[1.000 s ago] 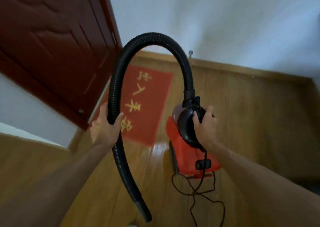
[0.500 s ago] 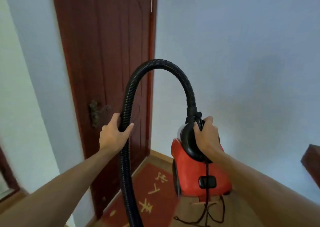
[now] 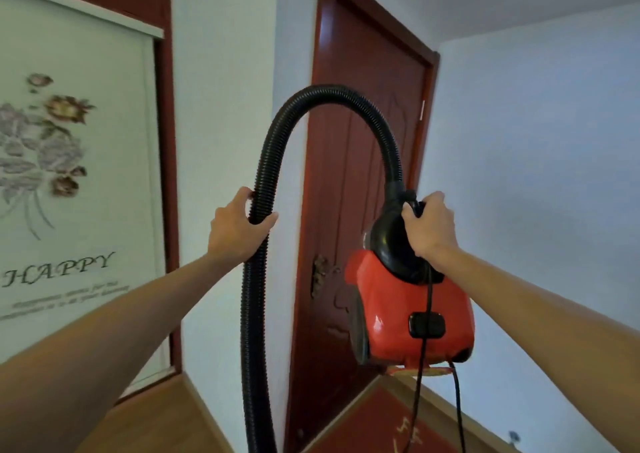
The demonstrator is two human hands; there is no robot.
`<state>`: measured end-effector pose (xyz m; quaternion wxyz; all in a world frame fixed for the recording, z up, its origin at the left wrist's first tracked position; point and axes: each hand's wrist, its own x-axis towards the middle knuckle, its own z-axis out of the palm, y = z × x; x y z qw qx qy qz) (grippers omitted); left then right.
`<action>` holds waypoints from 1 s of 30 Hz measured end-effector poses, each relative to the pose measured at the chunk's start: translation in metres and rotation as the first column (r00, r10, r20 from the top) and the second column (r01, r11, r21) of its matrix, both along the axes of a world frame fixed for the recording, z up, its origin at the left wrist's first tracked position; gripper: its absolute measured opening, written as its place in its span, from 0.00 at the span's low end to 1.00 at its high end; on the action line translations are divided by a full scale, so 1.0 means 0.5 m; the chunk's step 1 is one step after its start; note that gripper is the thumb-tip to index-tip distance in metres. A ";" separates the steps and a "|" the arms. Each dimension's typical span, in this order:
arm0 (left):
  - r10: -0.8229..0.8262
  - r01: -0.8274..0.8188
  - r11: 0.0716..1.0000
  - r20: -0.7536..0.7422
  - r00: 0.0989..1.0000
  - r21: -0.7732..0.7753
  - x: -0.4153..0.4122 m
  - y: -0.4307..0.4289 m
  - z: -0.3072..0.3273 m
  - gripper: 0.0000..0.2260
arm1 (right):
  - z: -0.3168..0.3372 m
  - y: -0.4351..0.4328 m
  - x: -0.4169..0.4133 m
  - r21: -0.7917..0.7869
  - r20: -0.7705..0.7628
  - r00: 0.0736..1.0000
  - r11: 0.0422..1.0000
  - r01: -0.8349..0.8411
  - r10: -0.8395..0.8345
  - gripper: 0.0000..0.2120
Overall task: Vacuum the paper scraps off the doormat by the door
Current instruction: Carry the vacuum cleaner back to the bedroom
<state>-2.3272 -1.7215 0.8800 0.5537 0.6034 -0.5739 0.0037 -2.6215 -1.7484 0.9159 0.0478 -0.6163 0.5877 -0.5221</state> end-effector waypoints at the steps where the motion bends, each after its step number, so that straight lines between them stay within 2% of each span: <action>1: 0.024 -0.024 1.000 0.001 1.000 -0.006 0.040 0.024 0.008 0.19 | 0.006 0.007 0.041 0.008 0.004 1.000 1.000 -0.025 0.025 0.12; 10: 0.262 -0.262 0.964 -0.005 0.965 0.055 0.424 0.270 -0.007 0.18 | 0.018 0.093 0.442 0.031 0.033 0.958 0.957 -0.287 0.286 0.13; 17: 0.412 -0.408 0.910 -0.046 0.910 0.073 0.646 0.401 -0.033 0.18 | 0.007 0.114 0.741 0.061 0.070 0.856 0.855 -0.515 0.512 0.13; 25: 0.592 -0.588 0.806 -0.073 0.802 0.071 0.880 0.424 -0.061 0.18 | -0.036 0.040 1.062 0.058 0.045 0.734 0.732 -0.679 0.677 0.13; 30: 0.714 -0.710 0.700 -0.054 0.698 0.069 1.035 0.385 -0.071 0.21 | -0.057 -0.042 1.260 0.086 -0.007 0.645 0.643 -0.761 0.764 0.13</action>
